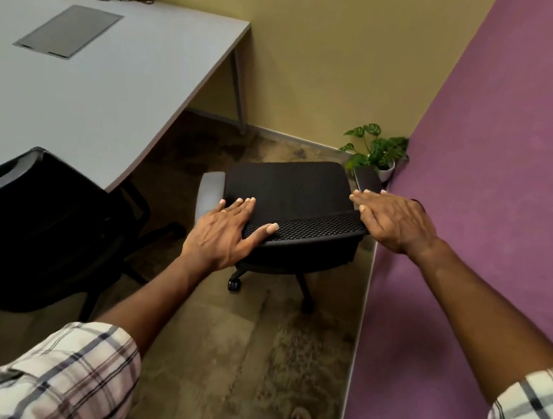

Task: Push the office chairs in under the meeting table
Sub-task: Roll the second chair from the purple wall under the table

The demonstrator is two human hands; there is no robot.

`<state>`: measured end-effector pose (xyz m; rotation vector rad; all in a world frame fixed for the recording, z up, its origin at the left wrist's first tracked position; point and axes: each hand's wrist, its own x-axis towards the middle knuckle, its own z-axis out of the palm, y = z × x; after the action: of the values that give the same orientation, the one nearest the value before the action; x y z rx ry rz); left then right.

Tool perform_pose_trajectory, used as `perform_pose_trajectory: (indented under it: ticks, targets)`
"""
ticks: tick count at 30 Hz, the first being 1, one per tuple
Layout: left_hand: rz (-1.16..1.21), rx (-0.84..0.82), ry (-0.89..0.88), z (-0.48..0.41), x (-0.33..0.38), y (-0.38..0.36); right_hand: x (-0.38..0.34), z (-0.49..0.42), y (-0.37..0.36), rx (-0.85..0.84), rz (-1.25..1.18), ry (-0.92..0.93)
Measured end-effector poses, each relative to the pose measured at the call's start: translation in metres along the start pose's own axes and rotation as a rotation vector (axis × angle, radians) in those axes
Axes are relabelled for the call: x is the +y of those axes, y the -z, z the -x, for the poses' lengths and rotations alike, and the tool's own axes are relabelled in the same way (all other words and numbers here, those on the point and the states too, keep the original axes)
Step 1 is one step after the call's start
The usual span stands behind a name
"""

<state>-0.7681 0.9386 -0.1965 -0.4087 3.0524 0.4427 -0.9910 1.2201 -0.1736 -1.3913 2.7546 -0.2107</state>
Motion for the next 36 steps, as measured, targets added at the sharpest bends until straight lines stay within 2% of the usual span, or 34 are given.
perform_pose_trajectory:
  ticks: [14, 18, 23, 36]
  targets:
    - [-0.013, 0.096, 0.25, -0.151, -0.026, -0.006, 0.084, -0.221, -0.013, -0.12, 0.009, 0.202]
    - [-0.016, 0.094, 0.262, -0.178, -0.028, -0.012, 0.098, -0.26, -0.024, -0.119, 0.03, 0.249]
    - [0.023, 0.14, 0.391, -0.272, -0.051, 0.012, 0.127, -0.394, -0.004, -0.142, 0.018, 0.288]
    - [0.066, 0.209, 0.636, -0.398, -0.05, 0.025, 0.171, -0.591, 0.009, -0.142, 0.028, 0.547]
